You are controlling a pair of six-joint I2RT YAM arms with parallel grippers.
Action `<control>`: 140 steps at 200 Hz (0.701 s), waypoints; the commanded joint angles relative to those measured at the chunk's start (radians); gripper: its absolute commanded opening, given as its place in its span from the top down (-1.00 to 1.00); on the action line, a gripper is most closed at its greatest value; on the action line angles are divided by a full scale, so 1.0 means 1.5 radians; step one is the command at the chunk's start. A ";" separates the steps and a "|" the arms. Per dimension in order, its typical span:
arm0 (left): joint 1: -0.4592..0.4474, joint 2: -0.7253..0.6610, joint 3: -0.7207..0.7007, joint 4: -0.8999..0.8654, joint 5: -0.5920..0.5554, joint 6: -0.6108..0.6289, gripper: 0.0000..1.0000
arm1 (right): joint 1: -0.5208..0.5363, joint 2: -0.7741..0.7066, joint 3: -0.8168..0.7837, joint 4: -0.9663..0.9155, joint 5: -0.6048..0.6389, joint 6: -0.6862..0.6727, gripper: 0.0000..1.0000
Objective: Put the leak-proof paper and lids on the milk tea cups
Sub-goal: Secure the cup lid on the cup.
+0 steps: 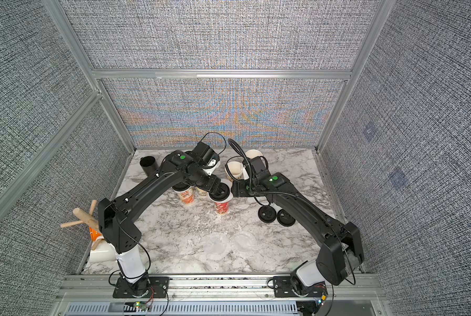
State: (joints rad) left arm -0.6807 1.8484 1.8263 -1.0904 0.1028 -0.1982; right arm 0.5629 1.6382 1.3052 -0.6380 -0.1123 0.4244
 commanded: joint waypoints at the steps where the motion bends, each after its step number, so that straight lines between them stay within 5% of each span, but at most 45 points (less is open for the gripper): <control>1: 0.000 0.006 -0.002 -0.015 -0.002 0.005 -0.46 | 0.003 0.010 0.013 0.033 -0.006 0.005 -0.52; 140: 0.000 -0.025 -0.096 -0.003 0.000 -0.006 -0.44 | 0.026 0.085 0.017 0.023 0.025 0.014 -0.45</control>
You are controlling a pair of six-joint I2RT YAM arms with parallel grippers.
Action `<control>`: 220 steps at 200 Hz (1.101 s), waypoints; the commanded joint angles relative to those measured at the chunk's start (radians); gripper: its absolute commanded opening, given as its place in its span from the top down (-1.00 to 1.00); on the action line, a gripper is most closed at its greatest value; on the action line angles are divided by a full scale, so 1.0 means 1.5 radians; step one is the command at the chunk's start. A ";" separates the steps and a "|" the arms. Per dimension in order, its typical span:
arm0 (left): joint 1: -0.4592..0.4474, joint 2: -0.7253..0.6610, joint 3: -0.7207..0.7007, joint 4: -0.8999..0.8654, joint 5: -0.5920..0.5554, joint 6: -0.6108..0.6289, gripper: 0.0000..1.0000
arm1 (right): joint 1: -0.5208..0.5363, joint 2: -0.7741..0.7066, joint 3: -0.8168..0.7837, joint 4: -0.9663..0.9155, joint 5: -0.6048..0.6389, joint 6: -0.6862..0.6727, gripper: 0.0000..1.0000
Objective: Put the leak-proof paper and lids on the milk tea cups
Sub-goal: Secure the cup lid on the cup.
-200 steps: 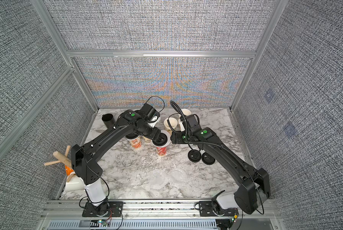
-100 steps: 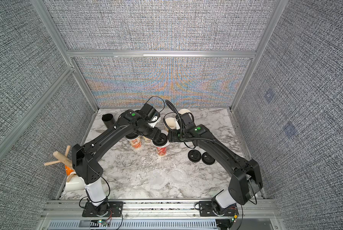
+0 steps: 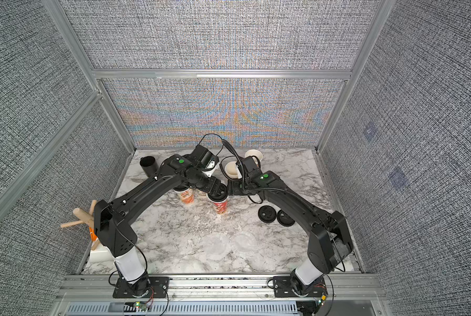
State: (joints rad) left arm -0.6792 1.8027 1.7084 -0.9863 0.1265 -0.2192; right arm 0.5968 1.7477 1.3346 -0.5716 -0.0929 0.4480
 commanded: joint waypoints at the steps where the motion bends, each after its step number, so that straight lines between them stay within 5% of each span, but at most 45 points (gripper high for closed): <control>1: -0.001 0.006 -0.018 -0.072 -0.015 0.008 -0.44 | 0.004 0.013 -0.003 -0.022 0.013 -0.002 -0.45; 69: -0.001 -0.003 -0.072 -0.051 -0.011 0.005 -0.43 | 0.004 0.026 -0.062 -0.029 0.043 0.011 -0.45; 220: -0.001 -0.013 -0.077 -0.051 -0.023 0.009 -0.43 | 0.016 -0.001 0.046 -0.007 -0.023 0.004 -0.45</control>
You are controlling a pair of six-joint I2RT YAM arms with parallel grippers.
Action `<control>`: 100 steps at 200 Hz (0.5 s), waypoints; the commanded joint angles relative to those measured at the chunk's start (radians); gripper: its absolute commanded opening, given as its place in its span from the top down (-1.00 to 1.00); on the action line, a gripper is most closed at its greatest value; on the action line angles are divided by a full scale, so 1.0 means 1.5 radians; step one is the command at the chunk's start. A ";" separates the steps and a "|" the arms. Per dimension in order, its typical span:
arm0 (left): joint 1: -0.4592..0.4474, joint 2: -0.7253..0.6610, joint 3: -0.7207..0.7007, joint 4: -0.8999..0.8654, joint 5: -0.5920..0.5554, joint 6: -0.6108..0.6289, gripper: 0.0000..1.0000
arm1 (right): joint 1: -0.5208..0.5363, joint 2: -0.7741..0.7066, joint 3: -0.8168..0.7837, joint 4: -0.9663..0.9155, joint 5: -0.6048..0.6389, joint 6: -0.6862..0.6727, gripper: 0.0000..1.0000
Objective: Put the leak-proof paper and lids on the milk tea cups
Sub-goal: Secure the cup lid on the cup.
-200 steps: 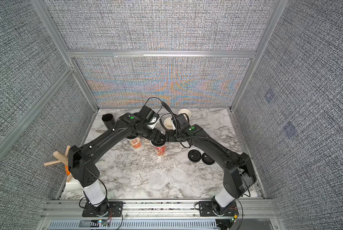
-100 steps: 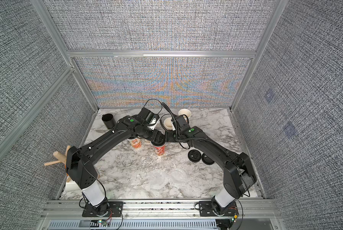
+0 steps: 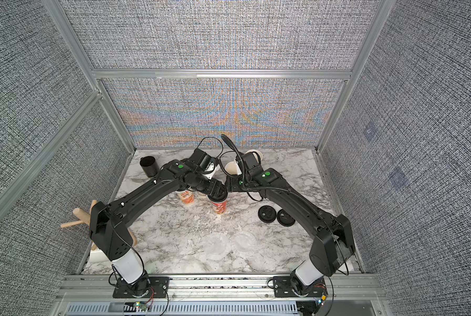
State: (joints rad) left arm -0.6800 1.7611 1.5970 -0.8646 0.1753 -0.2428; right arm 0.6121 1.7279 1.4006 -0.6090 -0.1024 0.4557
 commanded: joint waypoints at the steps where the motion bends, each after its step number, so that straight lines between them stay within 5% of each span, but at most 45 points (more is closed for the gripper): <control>1: -0.001 0.015 -0.003 -0.133 -0.057 0.025 -0.43 | 0.007 0.014 0.002 0.018 -0.017 -0.001 -0.45; 100: 0.000 0.045 0.132 -0.175 -0.078 0.050 -0.48 | 0.016 0.051 0.008 0.017 -0.021 0.002 -0.45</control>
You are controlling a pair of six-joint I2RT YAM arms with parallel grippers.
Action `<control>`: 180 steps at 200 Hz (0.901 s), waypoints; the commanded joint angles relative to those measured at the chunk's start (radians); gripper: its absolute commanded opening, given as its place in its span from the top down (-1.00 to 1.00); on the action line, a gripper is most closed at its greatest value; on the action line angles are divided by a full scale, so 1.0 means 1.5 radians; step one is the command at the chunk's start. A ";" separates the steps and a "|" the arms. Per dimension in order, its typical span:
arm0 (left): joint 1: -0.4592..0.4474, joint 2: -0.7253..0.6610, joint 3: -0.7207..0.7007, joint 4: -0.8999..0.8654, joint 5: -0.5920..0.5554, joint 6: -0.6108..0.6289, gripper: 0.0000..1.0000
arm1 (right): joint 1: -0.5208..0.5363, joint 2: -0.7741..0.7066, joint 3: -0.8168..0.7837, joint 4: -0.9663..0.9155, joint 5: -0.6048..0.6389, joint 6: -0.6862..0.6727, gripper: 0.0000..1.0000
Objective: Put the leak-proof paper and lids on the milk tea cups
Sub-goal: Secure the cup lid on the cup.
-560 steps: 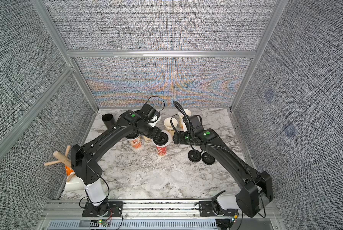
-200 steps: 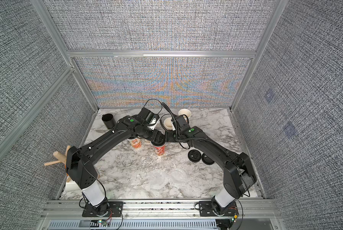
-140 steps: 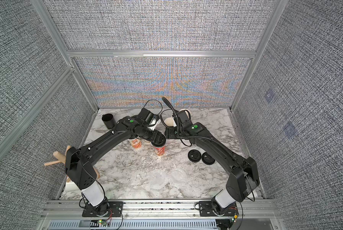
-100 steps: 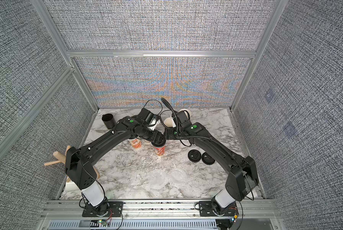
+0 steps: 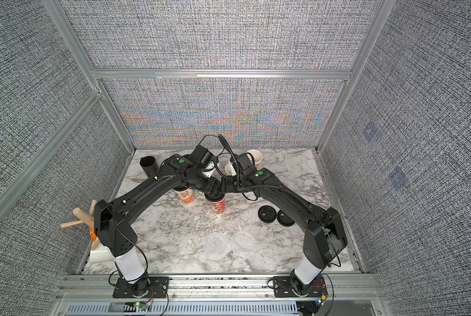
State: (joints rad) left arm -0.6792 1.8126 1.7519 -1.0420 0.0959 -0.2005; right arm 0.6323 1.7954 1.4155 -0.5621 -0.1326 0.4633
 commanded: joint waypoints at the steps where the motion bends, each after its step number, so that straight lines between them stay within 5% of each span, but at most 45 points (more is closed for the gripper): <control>1: 0.000 0.011 0.031 -0.057 -0.024 0.023 -0.49 | 0.003 0.007 -0.001 -0.014 -0.001 -0.004 -0.45; 93: 0.000 0.025 0.103 -0.048 0.019 0.023 -0.50 | 0.003 0.007 -0.007 -0.020 0.011 -0.001 -0.45; 180: 0.000 -0.048 0.067 -0.077 -0.084 -0.039 -0.40 | 0.012 -0.005 0.009 -0.027 0.007 -0.005 -0.45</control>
State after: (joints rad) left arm -0.6785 1.7584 1.8759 -1.1255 0.0593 -0.1940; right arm 0.6476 1.7912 1.4212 -0.5743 -0.1280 0.4652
